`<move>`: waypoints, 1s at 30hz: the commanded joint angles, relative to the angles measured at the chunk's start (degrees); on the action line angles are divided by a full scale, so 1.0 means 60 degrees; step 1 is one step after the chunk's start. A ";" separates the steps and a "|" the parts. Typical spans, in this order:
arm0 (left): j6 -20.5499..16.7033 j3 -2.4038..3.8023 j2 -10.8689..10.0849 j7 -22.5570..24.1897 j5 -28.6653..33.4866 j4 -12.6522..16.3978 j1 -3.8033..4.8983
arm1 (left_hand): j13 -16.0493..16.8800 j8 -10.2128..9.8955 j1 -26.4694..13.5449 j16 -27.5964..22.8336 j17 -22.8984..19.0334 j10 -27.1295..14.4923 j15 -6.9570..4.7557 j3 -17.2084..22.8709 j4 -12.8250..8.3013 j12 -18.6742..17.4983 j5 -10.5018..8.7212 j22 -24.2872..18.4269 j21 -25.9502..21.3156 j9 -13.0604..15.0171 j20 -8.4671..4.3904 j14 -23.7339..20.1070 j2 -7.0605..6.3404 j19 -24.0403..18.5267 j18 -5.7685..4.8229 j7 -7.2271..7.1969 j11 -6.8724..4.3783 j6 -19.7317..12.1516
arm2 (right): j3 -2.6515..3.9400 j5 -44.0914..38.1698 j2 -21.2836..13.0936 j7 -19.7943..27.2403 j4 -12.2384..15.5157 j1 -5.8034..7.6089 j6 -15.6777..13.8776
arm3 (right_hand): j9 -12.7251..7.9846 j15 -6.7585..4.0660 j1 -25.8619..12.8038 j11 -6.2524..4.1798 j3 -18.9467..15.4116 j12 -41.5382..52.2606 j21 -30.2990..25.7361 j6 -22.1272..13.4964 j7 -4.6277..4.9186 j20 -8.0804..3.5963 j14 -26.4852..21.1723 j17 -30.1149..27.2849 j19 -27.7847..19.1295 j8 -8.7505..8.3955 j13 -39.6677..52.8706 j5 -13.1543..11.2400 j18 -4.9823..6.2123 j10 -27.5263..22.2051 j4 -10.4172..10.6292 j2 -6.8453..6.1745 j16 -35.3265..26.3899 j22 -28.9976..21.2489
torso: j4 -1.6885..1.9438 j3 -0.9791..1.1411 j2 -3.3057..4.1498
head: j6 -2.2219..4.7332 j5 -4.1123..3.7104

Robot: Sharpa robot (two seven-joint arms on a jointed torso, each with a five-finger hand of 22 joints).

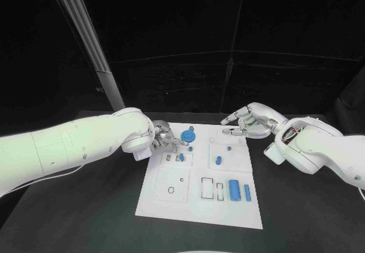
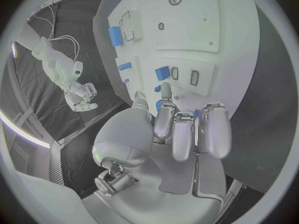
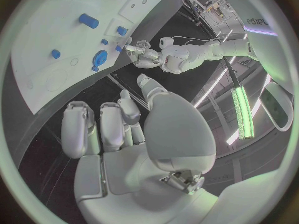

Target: Assemble the parts on the task board

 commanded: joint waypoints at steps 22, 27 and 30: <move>0.1184 -0.0187 0.0730 -0.0927 -0.0357 -0.0535 0.0053 | 0.1786 0.0016 0.0315 0.0072 0.2038 0.0392 -0.0089 -0.0127 0.0002 0.0673 0.0092 0.0173 0.0103 0.1303 0.0005 0.0885 0.0094 -0.0012 -0.0115 -0.0007 -0.0074 -0.0292 | 0.0008 0.0086 0.0082 -0.0219 -0.0146 0.0022 0.0113 | 0.0011 -0.0016 -0.0148 -0.0004 0.0107 -0.0062 -0.0096 0.0045 -0.0005 -0.0018 0.0162 0.0023 -0.0033 0.0024 -0.0070 0.0588 0.0081 -0.0055 -0.0116 -0.0034 -0.0106 -0.0003 | 0.0009 -0.0017 0.0025 | -0.0178 0.0015; 0.1140 -0.0193 0.0762 -0.0913 -0.0357 -0.0524 0.0053 | 0.1813 -0.0054 0.0416 0.0061 0.2023 0.0394 -0.0084 -0.0102 -0.0069 0.0633 0.0365 0.0188 0.0106 0.1525 0.0014 0.0880 0.0118 -0.0025 -0.0114 -0.0002 -0.0068 -0.0313 | 0.0007 0.0083 0.0099 -0.0243 -0.0176 0.0022 0.0120 | 0.0011 -0.0016 -0.0154 -0.0004 0.0114 -0.0065 -0.0105 0.0045 -0.0006 -0.0018 0.0163 0.0023 -0.0039 0.0024 -0.0075 0.0611 0.0084 -0.0055 -0.0117 -0.0033 -0.0109 -0.0016 | 0.0012 -0.0019 0.0019 | -0.0188 0.0008; 0.1121 -0.0194 0.0783 -0.0906 -0.0357 -0.0519 0.0053 | 0.1832 -0.0105 0.0460 0.0065 0.2029 0.0400 -0.0083 -0.0097 -0.0103 0.0616 0.0562 0.0206 0.0112 0.1655 0.0017 0.0882 0.0132 -0.0026 -0.0115 -0.0003 -0.0068 -0.0313 | 0.0007 0.0082 0.0111 -0.0259 -0.0191 0.0022 0.0125 | 0.0011 -0.0016 -0.0154 -0.0004 0.0114 -0.0065 -0.0105 0.0045 -0.0006 -0.0018 0.0163 0.0023 -0.0039 0.0024 -0.0075 0.0611 0.0084 -0.0055 -0.0117 -0.0033 -0.0109 -0.0016 | 0.0010 -0.0016 0.0022 | -0.0198 0.0009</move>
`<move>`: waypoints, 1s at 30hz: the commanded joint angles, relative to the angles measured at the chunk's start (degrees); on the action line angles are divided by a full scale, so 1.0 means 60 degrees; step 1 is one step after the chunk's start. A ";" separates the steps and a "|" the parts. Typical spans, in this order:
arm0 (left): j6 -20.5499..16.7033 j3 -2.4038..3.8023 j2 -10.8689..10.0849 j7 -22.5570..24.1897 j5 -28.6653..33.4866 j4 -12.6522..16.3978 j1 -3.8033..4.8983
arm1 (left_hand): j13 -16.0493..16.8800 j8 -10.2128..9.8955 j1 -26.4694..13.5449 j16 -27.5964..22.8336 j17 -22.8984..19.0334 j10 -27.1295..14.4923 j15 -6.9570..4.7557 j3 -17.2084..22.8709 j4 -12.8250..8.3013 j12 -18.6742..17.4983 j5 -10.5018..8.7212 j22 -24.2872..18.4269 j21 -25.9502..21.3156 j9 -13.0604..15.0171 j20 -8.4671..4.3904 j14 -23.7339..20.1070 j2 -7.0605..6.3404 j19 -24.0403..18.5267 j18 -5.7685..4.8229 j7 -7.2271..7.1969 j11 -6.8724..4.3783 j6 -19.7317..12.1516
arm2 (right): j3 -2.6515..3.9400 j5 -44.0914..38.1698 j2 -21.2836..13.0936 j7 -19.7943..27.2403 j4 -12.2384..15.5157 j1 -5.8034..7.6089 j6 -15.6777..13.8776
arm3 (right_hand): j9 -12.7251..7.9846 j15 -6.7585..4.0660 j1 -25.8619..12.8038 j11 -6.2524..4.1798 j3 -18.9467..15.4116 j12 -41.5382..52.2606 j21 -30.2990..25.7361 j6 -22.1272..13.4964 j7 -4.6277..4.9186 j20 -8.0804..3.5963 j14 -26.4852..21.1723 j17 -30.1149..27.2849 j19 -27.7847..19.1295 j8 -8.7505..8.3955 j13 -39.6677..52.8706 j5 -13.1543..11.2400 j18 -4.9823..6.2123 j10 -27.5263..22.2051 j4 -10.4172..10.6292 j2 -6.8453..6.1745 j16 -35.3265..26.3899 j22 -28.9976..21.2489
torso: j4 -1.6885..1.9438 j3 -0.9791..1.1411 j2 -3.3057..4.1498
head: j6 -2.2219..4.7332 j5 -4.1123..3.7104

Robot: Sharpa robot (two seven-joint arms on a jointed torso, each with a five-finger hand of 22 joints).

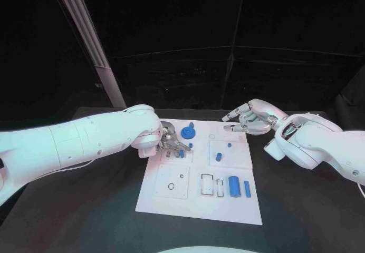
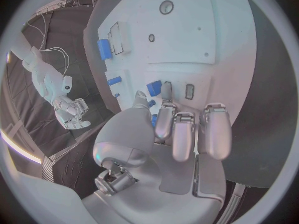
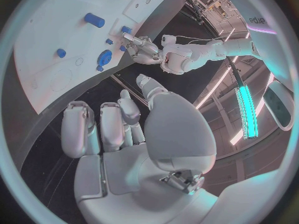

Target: Assemble the parts on the task board

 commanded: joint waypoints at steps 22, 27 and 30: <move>-0.0163 0.0001 0.0124 0.0022 -0.0065 0.0045 0.0019 | 0.1930 -0.0591 0.0879 0.0028 0.2037 0.0436 -0.0099 0.0187 -0.0687 0.0469 0.1921 0.0181 0.0056 0.0654 -0.0019 0.0851 0.0190 -0.0039 -0.0066 -0.0087 -0.0129 -0.0021 | 0.0007 0.0028 0.0130 -0.0165 -0.0133 0.0021 0.0194 | 0.0015 -0.0017 -0.0124 -0.0005 0.0061 -0.0077 -0.0085 0.0050 -0.0005 -0.0020 0.0164 -0.0001 -0.0055 0.0026 -0.0032 0.0127 0.0093 -0.0059 -0.0038 0.0030 -0.0079 -0.0050 | 0.0010 0.0000 0.0000 | -0.0061 -0.0017; -0.0234 0.0001 0.0131 0.0046 -0.0065 0.0064 0.0019 | 0.1947 -0.0759 0.1244 0.0025 0.2034 0.0434 -0.0128 0.0345 -0.0984 0.0428 0.2425 0.0191 0.0051 0.0710 -0.0049 0.0851 0.0348 -0.0042 -0.0065 -0.0118 -0.0161 -0.0015 | 0.0007 0.0025 0.0144 -0.0189 -0.0161 0.0021 0.0219 | 0.0015 -0.0017 -0.0126 -0.0004 0.0063 -0.0080 -0.0086 0.0050 -0.0006 -0.0020 0.0164 -0.0001 -0.0056 0.0026 -0.0035 0.0133 0.0094 -0.0061 -0.0039 0.0029 -0.0079 -0.0052 | 0.0008 -0.0001 0.0000 | -0.0069 -0.0015; -0.0296 0.0001 0.0125 0.0077 -0.0065 0.0076 0.0019 | 0.1957 -0.0892 0.1608 0.0026 0.2037 0.0429 -0.0151 0.0548 -0.1290 0.0397 0.2754 0.0200 0.0048 0.0740 -0.0068 0.0851 0.0494 -0.0043 -0.0065 -0.0149 -0.0189 -0.0034 | 0.0007 0.0024 0.0149 -0.0201 -0.0176 0.0021 0.0234 | 0.0015 -0.0018 -0.0130 -0.0004 0.0068 -0.0086 -0.0091 0.0050 -0.0006 -0.0021 0.0164 0.0001 -0.0057 0.0026 -0.0041 0.0149 0.0095 -0.0064 -0.0041 0.0026 -0.0080 -0.0056 | 0.0004 -0.0001 -0.0001 | -0.0080 -0.0019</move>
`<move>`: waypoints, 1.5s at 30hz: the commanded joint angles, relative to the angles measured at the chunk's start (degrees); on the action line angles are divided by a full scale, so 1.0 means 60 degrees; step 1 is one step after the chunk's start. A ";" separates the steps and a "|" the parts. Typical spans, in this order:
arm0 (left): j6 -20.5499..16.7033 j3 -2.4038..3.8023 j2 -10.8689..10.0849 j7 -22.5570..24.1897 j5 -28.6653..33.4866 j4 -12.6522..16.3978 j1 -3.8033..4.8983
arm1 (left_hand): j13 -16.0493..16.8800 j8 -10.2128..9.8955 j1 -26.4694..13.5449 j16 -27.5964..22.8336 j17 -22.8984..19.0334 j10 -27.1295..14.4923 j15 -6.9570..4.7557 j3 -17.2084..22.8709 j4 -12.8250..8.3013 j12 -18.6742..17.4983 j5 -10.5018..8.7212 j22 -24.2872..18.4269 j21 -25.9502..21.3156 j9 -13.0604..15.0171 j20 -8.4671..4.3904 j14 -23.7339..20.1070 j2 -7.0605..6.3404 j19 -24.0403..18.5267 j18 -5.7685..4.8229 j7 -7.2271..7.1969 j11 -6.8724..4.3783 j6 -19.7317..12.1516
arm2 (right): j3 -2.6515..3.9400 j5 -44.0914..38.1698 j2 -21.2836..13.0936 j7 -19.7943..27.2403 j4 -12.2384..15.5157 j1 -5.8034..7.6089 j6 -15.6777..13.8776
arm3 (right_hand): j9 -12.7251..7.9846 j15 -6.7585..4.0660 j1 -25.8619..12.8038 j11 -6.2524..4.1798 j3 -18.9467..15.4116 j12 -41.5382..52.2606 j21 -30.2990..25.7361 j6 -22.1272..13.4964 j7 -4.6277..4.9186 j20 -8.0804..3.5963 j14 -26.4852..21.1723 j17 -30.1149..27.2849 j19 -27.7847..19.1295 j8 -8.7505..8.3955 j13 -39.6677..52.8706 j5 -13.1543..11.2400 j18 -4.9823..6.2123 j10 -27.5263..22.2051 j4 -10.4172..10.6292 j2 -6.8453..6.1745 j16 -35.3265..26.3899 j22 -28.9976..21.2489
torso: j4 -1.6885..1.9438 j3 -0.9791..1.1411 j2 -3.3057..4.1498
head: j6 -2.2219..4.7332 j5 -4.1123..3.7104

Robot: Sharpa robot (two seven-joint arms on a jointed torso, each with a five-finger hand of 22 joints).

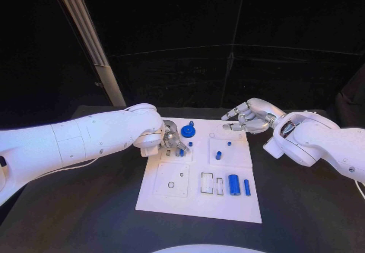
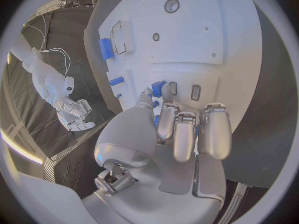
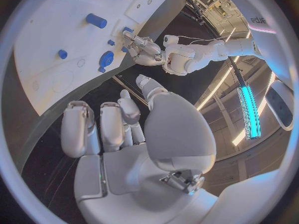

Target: Assemble the parts on the task board

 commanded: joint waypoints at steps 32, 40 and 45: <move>-0.1369 -0.0001 -0.0910 0.0860 -0.0912 0.1111 -0.0003 | 0.1941 -0.0892 -0.2000 0.0026 0.2039 0.0582 0.0004 0.7770 -0.2904 0.0094 -0.0518 0.0431 0.0070 0.1250 0.0082 0.0896 -0.1045 0.0044 -0.0085 0.0154 -0.0002 0.0371 | 0.0006 0.0018 0.0023 -0.0046 -0.0124 0.0019 0.0248 | 0.0017 -0.0018 -0.0110 -0.0005 0.0067 -0.0054 -0.0041 0.0052 -0.0005 -0.0023 0.0162 -0.0026 -0.0060 0.0026 -0.0027 0.0099 0.0097 -0.0075 -0.0021 -0.0018 -0.0052 -0.0025 | 0.0016 0.0004 0.0002 | -0.0094 0.0007; -0.1285 -0.0006 -0.0916 0.0800 -0.1705 0.1086 -0.0047 | 0.1929 -0.0907 -0.2020 0.0021 0.2032 0.0576 -0.0001 0.7896 -0.2900 0.0038 -0.0590 0.0431 0.0067 0.1296 0.0077 0.0894 -0.1088 0.0041 -0.0084 0.0151 -0.0005 0.0384 | 0.0005 0.0018 0.0047 -0.0039 -0.0149 0.0018 0.0277 | 0.0017 -0.0018 -0.0110 -0.0005 0.0067 -0.0054 -0.0041 0.0052 -0.0005 -0.0023 0.0162 -0.0026 -0.0060 0.0026 -0.0027 0.0099 0.0097 -0.0075 -0.0021 -0.0018 -0.0052 -0.0025 | -0.0002 -0.0008 0.0008 | -0.0105 0.0034; -0.1278 -0.0011 -0.0854 0.0802 -0.2079 0.1020 -0.0100 | 0.1926 -0.0911 -0.2018 0.0018 0.2029 0.0576 -0.0002 0.7931 -0.2902 0.0026 -0.0611 0.0434 0.0068 0.1308 0.0076 0.0893 -0.1097 0.0043 -0.0084 0.0150 -0.0006 0.0388 | 0.0005 0.0018 0.0056 -0.0028 -0.0157 0.0018 0.0281 | 0.0017 -0.0018 -0.0110 -0.0005 0.0067 -0.0054 -0.0041 0.0052 -0.0005 -0.0023 0.0162 -0.0026 -0.0060 0.0026 -0.0027 0.0099 0.0097 -0.0075 -0.0021 -0.0018 -0.0052 -0.0025 | -0.0011 -0.0006 0.0008 | -0.0122 0.0046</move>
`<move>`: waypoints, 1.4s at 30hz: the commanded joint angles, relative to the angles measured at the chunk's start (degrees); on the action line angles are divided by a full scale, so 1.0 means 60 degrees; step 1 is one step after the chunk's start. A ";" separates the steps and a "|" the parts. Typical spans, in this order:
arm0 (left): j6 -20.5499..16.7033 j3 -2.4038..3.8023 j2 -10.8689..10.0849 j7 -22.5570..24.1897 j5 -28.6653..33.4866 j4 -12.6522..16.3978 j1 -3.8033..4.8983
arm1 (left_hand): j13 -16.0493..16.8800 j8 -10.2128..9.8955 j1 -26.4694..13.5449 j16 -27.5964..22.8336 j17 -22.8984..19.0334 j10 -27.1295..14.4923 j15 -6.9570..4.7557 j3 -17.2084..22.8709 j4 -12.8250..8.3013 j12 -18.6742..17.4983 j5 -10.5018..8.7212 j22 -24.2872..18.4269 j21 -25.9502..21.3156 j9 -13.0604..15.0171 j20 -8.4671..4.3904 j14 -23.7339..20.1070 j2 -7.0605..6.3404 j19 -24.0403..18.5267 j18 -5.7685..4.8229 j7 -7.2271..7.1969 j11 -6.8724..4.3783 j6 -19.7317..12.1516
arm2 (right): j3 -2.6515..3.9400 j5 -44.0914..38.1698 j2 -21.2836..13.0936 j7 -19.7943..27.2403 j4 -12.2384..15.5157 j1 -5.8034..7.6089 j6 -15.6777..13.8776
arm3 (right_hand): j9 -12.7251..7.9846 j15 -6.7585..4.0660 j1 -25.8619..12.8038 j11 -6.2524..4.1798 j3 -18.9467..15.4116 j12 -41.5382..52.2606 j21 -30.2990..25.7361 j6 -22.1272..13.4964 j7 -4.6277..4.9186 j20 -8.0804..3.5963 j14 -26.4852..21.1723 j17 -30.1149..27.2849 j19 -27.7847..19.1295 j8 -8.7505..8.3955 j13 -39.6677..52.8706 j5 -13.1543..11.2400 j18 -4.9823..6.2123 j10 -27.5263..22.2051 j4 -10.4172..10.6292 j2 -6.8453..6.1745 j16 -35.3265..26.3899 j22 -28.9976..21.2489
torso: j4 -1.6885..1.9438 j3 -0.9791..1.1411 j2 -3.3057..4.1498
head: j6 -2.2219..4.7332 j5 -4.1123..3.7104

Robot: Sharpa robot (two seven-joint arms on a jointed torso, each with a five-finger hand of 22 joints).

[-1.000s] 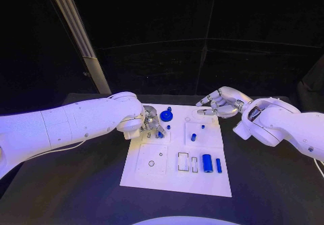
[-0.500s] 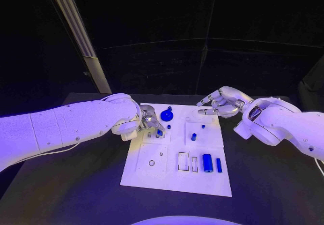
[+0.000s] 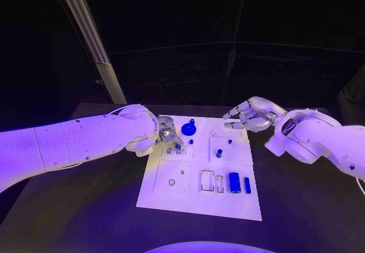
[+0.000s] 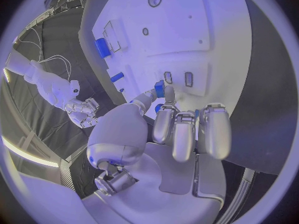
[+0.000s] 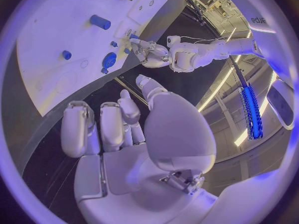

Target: Assemble the parts on the task board

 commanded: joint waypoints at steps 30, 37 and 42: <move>0.0450 -0.0168 0.0067 0.0134 -0.1049 0.0054 -0.0094 | 0.1911 -0.0039 0.0013 0.0021 0.2033 0.0456 0.0003 0.2029 -0.1879 -0.0127 -0.0144 0.0431 0.0032 0.0059 0.0016 0.0885 -0.0012 0.0030 -0.0083 -0.0026 -0.0014 0.0096 | 0.0007 0.0020 0.0035 0.0034 -0.0030 0.0018 0.0119 | 0.0012 -0.0018 -0.0146 -0.0003 0.0054 -0.0044 -0.0052 0.0053 -0.0003 -0.0024 0.0167 0.0004 -0.0063 0.0025 -0.0004 0.0061 0.0100 -0.0070 0.0016 -0.0013 -0.0049 -0.0024 | -0.0005 0.0005 0.0003 | -0.0102 0.0007; 0.0529 -0.0170 0.0063 0.0129 -0.1048 0.0082 -0.0096 | 0.1905 -0.0039 0.0011 0.0023 0.2036 0.0452 0.0004 0.2038 -0.1876 -0.0153 -0.0154 0.0434 0.0033 0.0063 0.0016 0.0885 -0.0015 0.0031 -0.0084 -0.0026 -0.0015 0.0101 | 0.0007 0.0020 0.0038 0.0027 -0.0033 0.0018 0.0138 | 0.0012 -0.0018 -0.0146 -0.0003 0.0054 -0.0044 -0.0052 0.0053 -0.0003 -0.0024 0.0167 0.0004 -0.0063 0.0025 -0.0004 0.0061 0.0100 -0.0070 0.0016 -0.0013 -0.0049 -0.0024 | -0.0014 0.0005 0.0003 | -0.0111 0.0020; 0.0550 -0.0171 0.0068 0.0132 -0.1048 0.0080 -0.0097 | 0.1892 -0.0040 0.0012 0.0018 0.2028 0.0442 0.0005 0.2049 -0.1877 -0.0209 -0.0161 0.0422 0.0027 0.0068 0.0017 0.0884 -0.0020 0.0023 -0.0081 -0.0027 -0.0016 0.0106 | 0.0007 0.0020 0.0039 0.0021 -0.0029 0.0018 0.0144 | 0.0012 -0.0018 -0.0146 -0.0003 0.0054 -0.0044 -0.0052 0.0053 -0.0003 -0.0024 0.0167 0.0004 -0.0063 0.0025 -0.0004 0.0061 0.0100 -0.0070 0.0016 -0.0013 -0.0049 -0.0024 | -0.0015 0.0005 0.0004 | -0.0105 0.0016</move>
